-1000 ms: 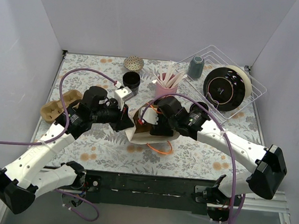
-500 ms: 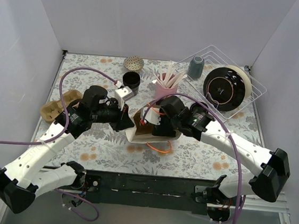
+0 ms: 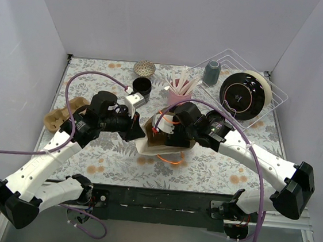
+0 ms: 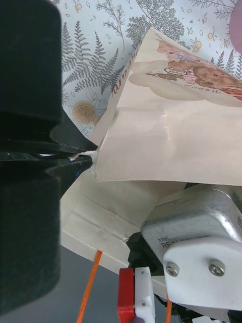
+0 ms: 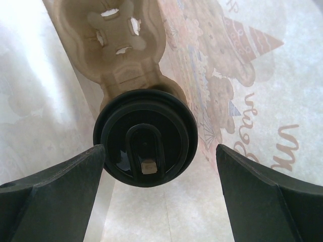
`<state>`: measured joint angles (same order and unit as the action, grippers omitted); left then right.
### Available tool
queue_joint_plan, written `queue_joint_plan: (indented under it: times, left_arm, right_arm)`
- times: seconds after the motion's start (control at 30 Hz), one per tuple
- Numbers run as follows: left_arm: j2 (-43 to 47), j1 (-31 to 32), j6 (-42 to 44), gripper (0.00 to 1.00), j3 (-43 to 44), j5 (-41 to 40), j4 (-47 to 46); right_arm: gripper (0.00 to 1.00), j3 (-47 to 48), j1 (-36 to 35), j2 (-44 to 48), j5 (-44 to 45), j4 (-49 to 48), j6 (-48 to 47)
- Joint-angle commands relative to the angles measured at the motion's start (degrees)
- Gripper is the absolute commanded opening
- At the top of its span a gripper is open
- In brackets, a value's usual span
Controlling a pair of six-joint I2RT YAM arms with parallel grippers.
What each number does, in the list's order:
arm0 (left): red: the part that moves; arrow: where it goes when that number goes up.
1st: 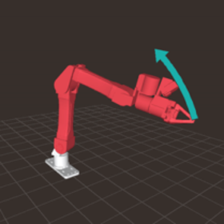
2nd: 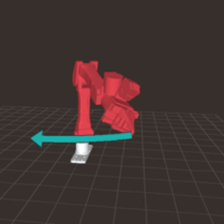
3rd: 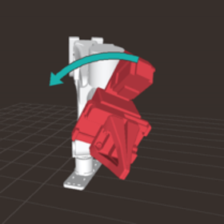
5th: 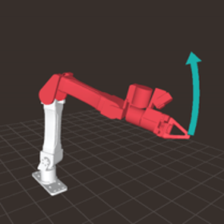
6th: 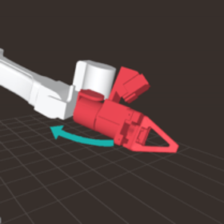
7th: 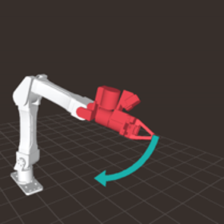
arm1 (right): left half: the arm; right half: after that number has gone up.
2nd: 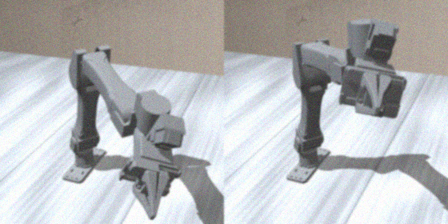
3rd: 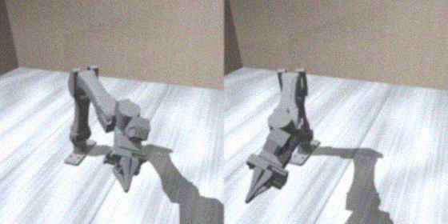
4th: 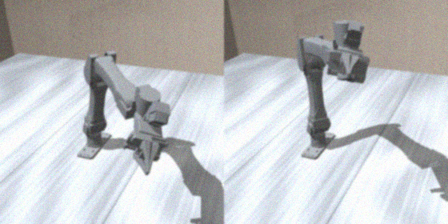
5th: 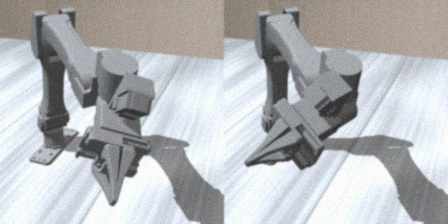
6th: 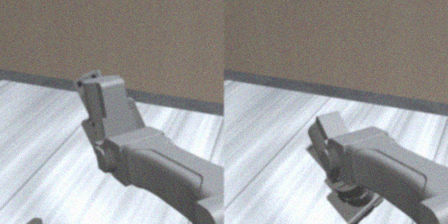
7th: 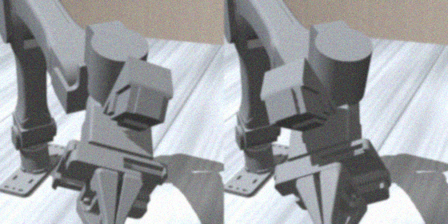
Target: Pack the takeout coffee
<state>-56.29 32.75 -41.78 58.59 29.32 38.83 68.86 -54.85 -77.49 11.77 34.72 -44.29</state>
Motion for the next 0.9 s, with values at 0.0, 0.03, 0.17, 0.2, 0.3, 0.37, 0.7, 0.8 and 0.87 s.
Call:
queue_joint_plan:
  times: [0.0,0.03,0.17,0.2,0.3,0.37,0.7,0.8,0.87]
  left_arm:
    - [-0.2,0.0,0.9,0.00,4.1,1.3,3.5]
    - [-0.7,0.1,0.9,0.00,4.5,1.4,4.2]
    - [-1.3,0.0,0.6,0.00,6.1,2.6,5.7]
    - [-1.4,0.1,0.3,0.00,6.4,2.7,5.8]
    - [-1.5,0.0,-0.1,0.00,6.7,2.8,6.3]
    - [-1.7,0.1,-0.1,0.00,6.8,2.9,6.6]
    - [-1.5,0.0,0.5,0.00,6.5,3.1,7.6]
    - [-1.4,0.1,0.9,0.00,6.5,2.8,7.8]
    - [-1.3,0.1,1.0,0.00,6.3,2.8,7.8]
  right_arm:
    - [0.99,2.4,0.7,1.6,0.2,-0.3,1.8]
    - [0.99,2.5,0.7,1.6,0.2,-0.3,1.8]
    - [0.98,2.6,0.8,1.5,0.4,-0.2,2.3]
    - [0.99,2.8,0.8,1.3,0.2,-0.3,2.5]
    - [0.98,2.6,0.9,1.5,-0.3,-0.9,3.2]
    - [0.98,2.7,0.9,1.2,-0.2,-0.8,3.2]
    - [0.99,3.4,1.2,0.8,3.9,-1.8,4.3]
    - [0.99,3.5,1.3,1.0,4.7,-2.1,4.4]
    - [0.98,3.6,1.3,0.9,5.1,-2.1,4.6]
